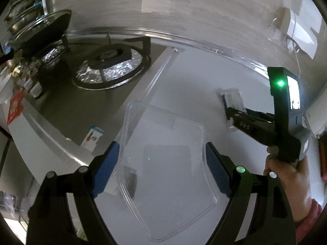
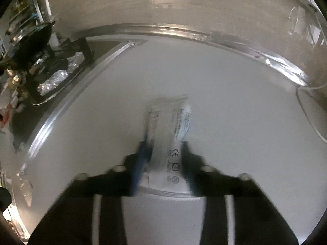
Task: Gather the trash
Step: 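Pull the white packet out with the right tool while the left tool holds the container, then lower container and packet into the green basket and open both tools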
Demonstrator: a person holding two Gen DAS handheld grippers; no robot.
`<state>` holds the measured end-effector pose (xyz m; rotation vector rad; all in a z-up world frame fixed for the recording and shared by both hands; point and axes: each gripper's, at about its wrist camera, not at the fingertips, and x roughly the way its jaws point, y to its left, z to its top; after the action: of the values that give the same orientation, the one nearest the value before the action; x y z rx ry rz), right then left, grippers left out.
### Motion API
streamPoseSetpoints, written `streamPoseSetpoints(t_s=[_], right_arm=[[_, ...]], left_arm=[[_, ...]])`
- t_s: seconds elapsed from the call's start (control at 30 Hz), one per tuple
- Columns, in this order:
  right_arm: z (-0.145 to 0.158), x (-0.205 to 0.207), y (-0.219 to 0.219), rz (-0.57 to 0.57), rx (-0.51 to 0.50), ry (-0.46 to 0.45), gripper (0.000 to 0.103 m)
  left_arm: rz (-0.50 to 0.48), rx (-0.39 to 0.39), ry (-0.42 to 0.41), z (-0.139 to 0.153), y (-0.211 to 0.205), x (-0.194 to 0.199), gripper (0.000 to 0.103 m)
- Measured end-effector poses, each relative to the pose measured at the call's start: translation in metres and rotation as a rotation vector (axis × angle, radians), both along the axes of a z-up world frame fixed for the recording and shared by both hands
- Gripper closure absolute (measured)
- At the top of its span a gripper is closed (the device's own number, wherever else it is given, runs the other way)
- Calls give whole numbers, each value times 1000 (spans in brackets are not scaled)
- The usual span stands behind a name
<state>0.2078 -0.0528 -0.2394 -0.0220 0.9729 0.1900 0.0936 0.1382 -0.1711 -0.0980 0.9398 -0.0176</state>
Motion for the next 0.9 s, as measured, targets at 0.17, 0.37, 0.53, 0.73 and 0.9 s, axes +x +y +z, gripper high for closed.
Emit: streamPoseSetpoints(t_s=[0.17, 0.37, 0.53, 0.73, 0.9], right_arm=[[10, -18, 3, 21, 13, -2, 97], [54, -84, 14, 66, -3, -63, 97], [87, -163, 28, 100, 47, -84, 97], [101, -260, 56, 150, 84, -74, 97], [96, -320, 88, 212, 72, -40, 96]], left_arm=[[3, -5, -21, 9, 15, -20, 22], [-20, -36, -52, 27, 36, -56, 22], [-98, -21, -72, 37, 50, -101, 22], [-172, 22, -63, 33, 72, -165, 22], [-195, 67, -33, 10, 86, -210, 22]])
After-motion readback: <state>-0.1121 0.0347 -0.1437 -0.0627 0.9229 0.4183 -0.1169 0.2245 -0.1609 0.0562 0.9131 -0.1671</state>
